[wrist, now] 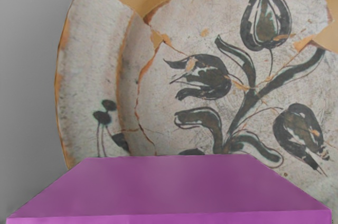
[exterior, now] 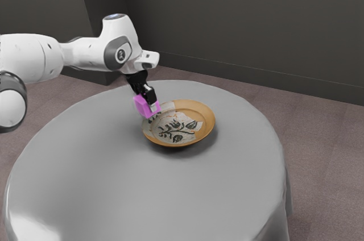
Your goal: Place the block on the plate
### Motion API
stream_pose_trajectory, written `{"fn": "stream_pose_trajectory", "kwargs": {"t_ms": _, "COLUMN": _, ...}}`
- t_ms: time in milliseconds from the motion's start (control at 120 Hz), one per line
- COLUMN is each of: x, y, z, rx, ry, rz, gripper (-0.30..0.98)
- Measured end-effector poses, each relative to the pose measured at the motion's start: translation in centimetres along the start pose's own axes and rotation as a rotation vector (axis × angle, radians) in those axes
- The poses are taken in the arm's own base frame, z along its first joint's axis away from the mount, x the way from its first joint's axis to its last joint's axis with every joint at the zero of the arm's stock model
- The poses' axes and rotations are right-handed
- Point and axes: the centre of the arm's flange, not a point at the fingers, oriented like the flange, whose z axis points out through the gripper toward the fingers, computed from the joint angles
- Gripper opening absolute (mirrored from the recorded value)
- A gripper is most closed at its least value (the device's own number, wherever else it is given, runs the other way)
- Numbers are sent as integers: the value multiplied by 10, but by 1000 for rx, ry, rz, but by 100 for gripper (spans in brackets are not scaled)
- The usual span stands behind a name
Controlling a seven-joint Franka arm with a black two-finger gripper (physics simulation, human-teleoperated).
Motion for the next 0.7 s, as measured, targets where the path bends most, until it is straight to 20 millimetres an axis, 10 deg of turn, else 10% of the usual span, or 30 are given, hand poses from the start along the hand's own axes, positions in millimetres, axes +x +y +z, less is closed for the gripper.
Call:
{"fn": "stream_pose_trajectory", "kwargs": {"t_ms": 475, "x": 49, "y": 62, "z": 73, "rx": -37, "ry": 65, "rz": 93, "gripper": 46}}
{"fn": "stream_pose_trajectory", "kwargs": {"t_ms": 700, "x": 53, "y": 63, "z": 50, "rx": -6, "ry": 98, "rz": 105, "gripper": 61}}
